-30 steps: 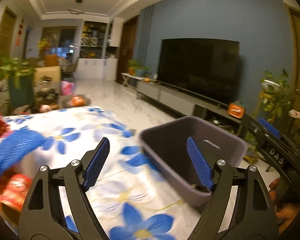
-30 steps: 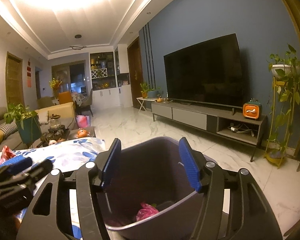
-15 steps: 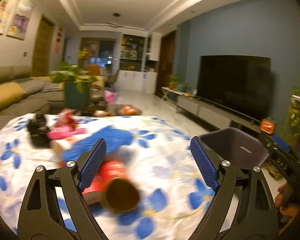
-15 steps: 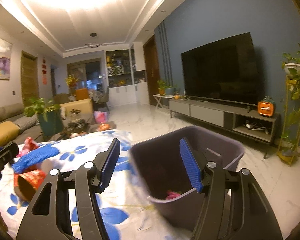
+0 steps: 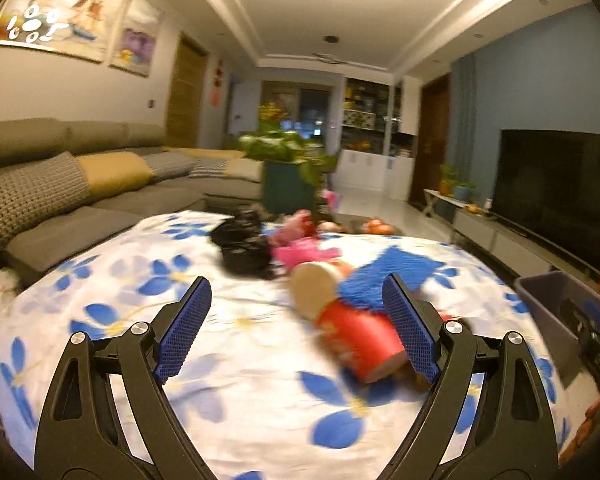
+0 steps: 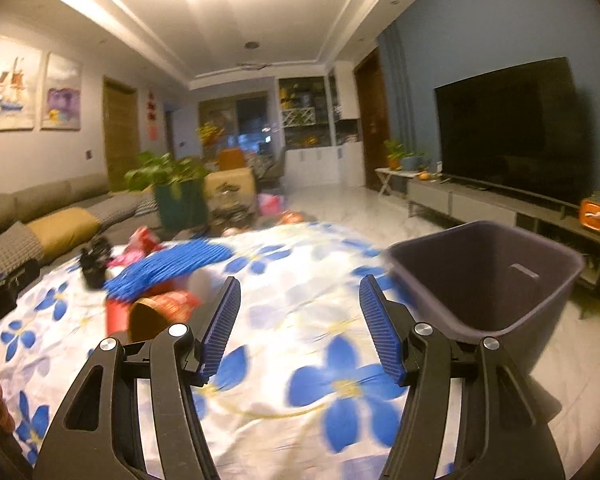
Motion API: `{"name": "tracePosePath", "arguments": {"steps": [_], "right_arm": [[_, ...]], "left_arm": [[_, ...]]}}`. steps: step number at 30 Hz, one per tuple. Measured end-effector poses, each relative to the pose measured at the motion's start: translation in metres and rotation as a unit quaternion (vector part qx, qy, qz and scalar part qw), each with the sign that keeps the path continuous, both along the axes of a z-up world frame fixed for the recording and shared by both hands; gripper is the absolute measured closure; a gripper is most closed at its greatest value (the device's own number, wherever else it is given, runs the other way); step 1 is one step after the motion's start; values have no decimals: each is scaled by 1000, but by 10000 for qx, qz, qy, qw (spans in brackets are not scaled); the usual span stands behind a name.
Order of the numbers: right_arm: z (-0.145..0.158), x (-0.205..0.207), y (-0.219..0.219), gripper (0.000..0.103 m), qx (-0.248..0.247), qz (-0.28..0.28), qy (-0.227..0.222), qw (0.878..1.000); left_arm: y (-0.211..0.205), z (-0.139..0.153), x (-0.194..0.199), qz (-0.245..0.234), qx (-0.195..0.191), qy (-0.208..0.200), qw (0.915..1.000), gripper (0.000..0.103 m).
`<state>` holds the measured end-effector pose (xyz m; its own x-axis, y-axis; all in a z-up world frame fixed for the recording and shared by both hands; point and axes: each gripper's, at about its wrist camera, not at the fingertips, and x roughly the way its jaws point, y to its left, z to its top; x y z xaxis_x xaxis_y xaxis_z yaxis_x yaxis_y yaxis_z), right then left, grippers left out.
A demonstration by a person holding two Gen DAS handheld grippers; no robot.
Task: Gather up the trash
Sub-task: 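Return both tools to the table and close the right tool on the red cup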
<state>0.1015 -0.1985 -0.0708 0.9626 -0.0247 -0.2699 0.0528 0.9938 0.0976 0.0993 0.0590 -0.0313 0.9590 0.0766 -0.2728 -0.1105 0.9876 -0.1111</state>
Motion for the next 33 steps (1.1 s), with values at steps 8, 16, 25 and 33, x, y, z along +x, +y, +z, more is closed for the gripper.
{"name": "tracePosePath", "arguments": {"steps": [8,16,25,33], "right_arm": [[-20,16,45,43,-274,514,259,9980],[-32,38,66,54,-405,722,475,9954],[-39,51,73,88,-411,864,617,9935],[-36,42,62,99,-330,807,518,9948]], "left_arm": [[36,-8,-6,401,-189,136,9989,17],[39,-18,-3,430,-229,207,9986,17],[21,-28,6,190,-166,292,9993,17],[0,-37,17,-124,-145,424,9989,17]]}}
